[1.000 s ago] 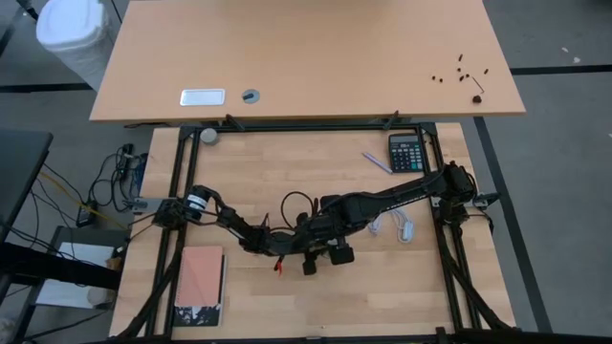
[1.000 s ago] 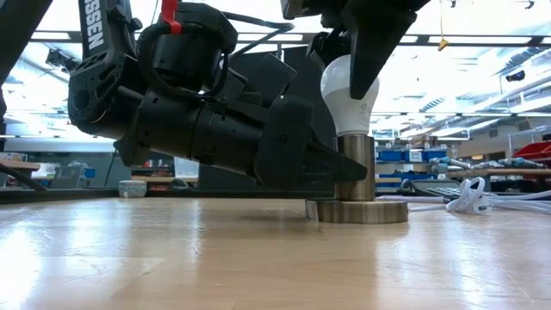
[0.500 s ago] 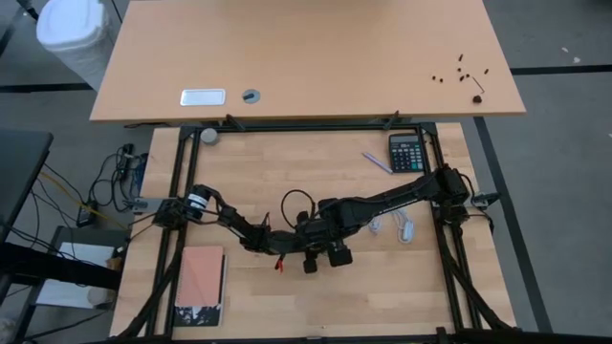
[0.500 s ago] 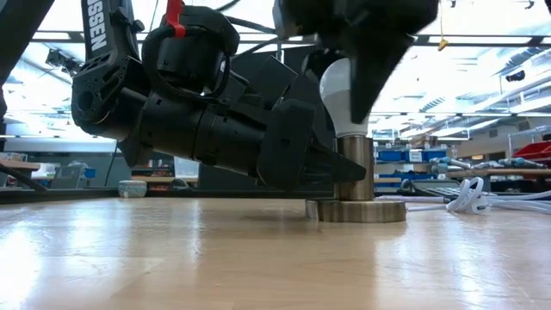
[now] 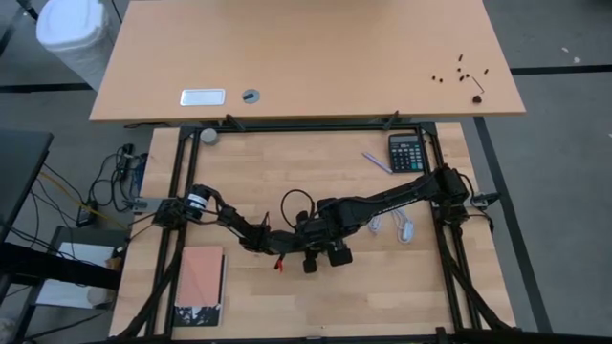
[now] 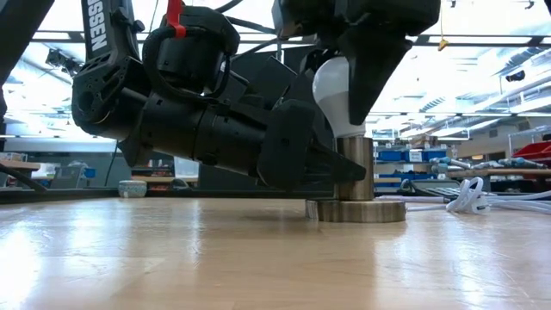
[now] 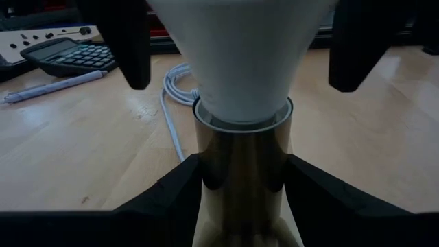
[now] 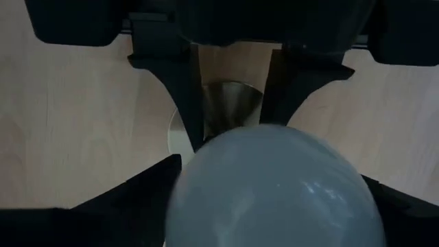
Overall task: Screw lightbulb
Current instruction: Insert the lightbulb on the lamp
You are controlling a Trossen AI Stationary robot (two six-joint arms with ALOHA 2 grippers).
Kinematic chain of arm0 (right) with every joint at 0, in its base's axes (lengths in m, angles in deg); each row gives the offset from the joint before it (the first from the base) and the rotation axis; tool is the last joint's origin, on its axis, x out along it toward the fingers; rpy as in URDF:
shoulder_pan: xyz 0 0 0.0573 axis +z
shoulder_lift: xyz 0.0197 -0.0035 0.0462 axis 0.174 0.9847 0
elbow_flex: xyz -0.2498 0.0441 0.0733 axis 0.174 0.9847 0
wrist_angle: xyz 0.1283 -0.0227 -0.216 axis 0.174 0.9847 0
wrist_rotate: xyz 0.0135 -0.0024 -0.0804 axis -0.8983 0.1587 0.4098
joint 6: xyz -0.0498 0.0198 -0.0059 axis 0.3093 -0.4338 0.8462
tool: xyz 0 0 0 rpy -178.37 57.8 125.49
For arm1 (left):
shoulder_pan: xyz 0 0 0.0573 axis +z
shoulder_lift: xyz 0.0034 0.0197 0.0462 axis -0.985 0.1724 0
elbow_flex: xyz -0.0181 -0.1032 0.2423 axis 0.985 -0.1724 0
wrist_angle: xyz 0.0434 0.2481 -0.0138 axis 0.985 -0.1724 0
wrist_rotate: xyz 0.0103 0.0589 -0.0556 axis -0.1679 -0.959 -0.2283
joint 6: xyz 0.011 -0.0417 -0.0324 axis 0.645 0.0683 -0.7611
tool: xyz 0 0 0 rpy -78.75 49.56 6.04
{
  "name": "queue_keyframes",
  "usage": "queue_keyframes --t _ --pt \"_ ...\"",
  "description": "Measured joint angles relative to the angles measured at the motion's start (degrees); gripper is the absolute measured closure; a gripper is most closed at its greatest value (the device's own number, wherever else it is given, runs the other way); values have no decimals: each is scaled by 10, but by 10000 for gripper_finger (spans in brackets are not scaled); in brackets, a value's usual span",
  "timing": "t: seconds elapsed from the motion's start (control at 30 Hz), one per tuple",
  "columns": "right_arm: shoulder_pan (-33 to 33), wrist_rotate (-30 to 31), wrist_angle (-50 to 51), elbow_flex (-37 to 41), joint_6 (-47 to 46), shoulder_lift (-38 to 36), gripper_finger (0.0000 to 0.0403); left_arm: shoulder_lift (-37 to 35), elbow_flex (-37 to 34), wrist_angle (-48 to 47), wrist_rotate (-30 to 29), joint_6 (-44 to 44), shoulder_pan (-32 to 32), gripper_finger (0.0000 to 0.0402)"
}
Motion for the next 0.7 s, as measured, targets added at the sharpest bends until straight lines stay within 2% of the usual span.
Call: queue_keyframes --t 0.43,0.57,0.7 --pt "0 0 3 0 -10 0 163 0 0 0 0 0 0 203" --pt "0 0 3 0 -26 0 154 0 0 0 0 0 0 203" --pt "-1 -12 1 0 -46 0 120 0 0 0 0 0 0 203"
